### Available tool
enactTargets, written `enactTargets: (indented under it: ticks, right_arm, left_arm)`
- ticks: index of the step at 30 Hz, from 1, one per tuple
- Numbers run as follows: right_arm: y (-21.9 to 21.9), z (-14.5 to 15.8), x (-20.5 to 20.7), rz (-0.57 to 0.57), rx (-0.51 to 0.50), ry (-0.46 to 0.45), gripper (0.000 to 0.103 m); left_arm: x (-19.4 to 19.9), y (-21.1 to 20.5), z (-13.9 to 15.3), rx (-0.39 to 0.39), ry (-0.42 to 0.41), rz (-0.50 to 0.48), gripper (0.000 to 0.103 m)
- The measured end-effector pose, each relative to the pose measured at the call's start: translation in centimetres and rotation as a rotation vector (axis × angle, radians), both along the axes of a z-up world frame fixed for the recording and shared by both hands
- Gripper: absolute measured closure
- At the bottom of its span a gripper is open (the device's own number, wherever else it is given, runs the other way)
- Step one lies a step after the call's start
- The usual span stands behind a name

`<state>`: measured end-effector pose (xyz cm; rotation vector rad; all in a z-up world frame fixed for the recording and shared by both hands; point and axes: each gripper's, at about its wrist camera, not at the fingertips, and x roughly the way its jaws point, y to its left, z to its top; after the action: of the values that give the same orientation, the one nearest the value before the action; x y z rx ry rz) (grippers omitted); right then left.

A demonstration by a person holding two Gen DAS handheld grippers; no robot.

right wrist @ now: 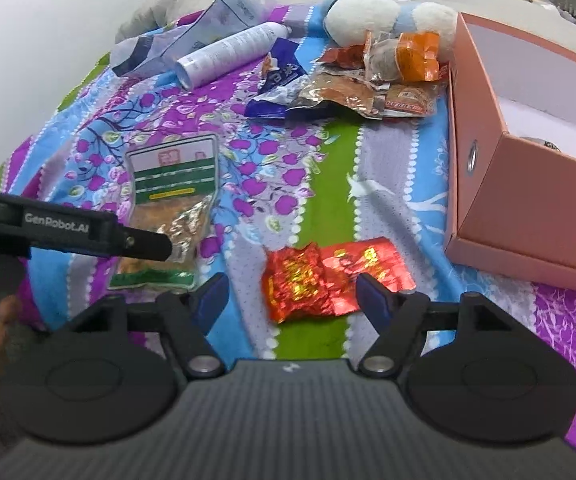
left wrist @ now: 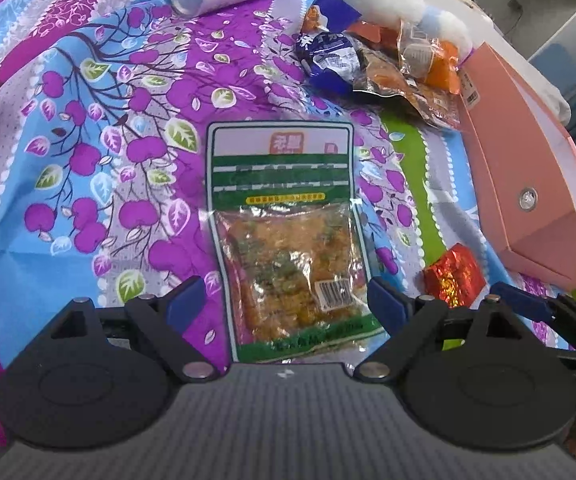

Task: Organize snacks
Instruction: 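Lift the red foil candies with right gripper while left grasps the green-labelled pack, then carry the green-labelled pack and red foil candies over the pink box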

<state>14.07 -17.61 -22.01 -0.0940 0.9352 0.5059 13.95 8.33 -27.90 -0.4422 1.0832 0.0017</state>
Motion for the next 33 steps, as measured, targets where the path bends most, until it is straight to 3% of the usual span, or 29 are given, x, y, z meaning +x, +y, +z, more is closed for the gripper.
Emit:
enactTargets:
  ticks: [2, 10, 12, 14, 15, 24, 29, 33]
  right_arm:
    - [0.1, -0.5, 0.6, 0.009, -0.012, 0.001, 0.039]
    - [1.1, -2.8, 1.2, 0.069, -0.066, 0.004, 0.042]
    - [1.4, -3.3, 1.1, 0.076, -0.089, 0.008, 0.045]
    - [1.6, -3.2, 0.8, 0.075, -0.098, -0.004, 0.059]
    - [1.7, -3.1, 0.7, 0.080, -0.096, -0.007, 0.061]
    - [1.4, -1.9, 0.5, 0.032, -0.076, -0.013, 0.065]
    - [0.8, -0.8, 0.0, -0.005, -0.058, -0.027, 0.065]
    - [0.3, 0.4, -0.7, -0.032, -0.041, -0.046, 0.065]
  left_arm:
    - [0.3, -0.2, -0.1, 0.017, -0.002, -0.004, 0.012]
    - [1.3, -1.8, -0.8, 0.102, 0.002, -0.051, 0.013]
    - [1.5, -2.3, -0.9, 0.140, 0.005, -0.068, 0.019]
    - [1.5, -2.7, -0.9, 0.173, 0.005, -0.086, 0.022]
    - [1.6, -2.8, -0.9, 0.178, 0.002, -0.090, 0.025]
    - [0.9, -2.7, 0.2, 0.153, -0.023, -0.109, 0.050]
    - [-0.4, -3.4, 1.2, 0.179, -0.052, -0.113, 0.052]
    - [-1.5, -3.6, 2.1, 0.145, -0.073, -0.110, 0.052]
